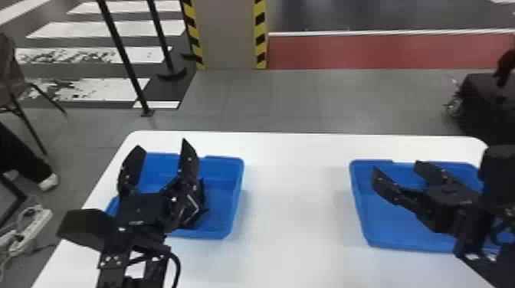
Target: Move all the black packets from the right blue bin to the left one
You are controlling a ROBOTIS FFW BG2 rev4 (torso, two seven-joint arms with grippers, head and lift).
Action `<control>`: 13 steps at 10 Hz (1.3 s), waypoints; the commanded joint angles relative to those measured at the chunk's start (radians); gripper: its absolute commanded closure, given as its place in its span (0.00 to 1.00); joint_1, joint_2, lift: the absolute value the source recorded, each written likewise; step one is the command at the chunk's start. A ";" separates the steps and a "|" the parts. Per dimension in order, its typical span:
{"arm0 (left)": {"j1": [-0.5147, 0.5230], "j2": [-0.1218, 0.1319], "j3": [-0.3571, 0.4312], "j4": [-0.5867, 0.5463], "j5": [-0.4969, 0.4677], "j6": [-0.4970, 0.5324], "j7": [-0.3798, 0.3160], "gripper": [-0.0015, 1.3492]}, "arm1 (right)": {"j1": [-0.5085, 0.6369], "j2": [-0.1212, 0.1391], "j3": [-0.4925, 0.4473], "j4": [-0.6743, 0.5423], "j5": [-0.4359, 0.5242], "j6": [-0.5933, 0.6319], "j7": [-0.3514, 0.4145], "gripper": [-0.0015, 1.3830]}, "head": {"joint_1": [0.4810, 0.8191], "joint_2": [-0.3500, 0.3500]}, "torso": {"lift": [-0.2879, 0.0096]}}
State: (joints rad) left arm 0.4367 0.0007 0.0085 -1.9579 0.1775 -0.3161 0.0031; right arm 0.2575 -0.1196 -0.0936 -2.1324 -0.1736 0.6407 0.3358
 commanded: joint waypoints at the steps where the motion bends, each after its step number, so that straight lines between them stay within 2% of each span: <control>1: 0.027 0.002 -0.015 -0.026 0.002 0.019 0.000 0.19 | -0.007 0.000 -0.046 0.013 0.057 0.091 -0.029 0.13 | 0.63 0.58 | 0.60; 2: 0.032 0.004 -0.021 -0.026 0.003 0.026 0.000 0.19 | -0.032 0.000 -0.072 0.065 0.075 0.110 -0.047 0.13 | 0.63 0.55 | 0.60; 4: 0.037 0.004 -0.027 -0.036 0.017 0.019 0.000 0.19 | -0.064 0.001 -0.080 0.104 0.068 0.181 -0.146 0.13 | 0.63 0.43 | 0.60; 5: 0.037 0.007 -0.030 -0.044 0.025 0.017 -0.002 0.19 | -0.115 0.001 -0.080 0.170 0.060 0.228 -0.173 0.13 | 0.63 0.39 | 0.60; 8: 0.037 0.019 -0.054 -0.046 0.046 0.017 -0.003 0.19 | -0.169 0.020 -0.078 0.214 0.056 0.294 -0.328 0.13 | 0.63 0.35 | 0.60; 10: 0.037 0.019 -0.054 -0.046 0.046 0.009 -0.005 0.19 | -0.216 0.020 -0.078 0.286 0.091 0.339 -0.360 0.13 | 0.63 0.32 | 0.60; 13: 0.042 0.021 -0.054 -0.046 0.048 0.007 -0.005 0.19 | -0.265 0.012 -0.078 0.391 0.115 0.341 -0.379 0.13 | 0.63 0.28 | 0.60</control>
State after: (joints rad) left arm 0.4769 0.0212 -0.0460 -2.0039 0.2254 -0.3085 -0.0015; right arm 0.0011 -0.1066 -0.1718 -1.7544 -0.0655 0.9808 -0.0422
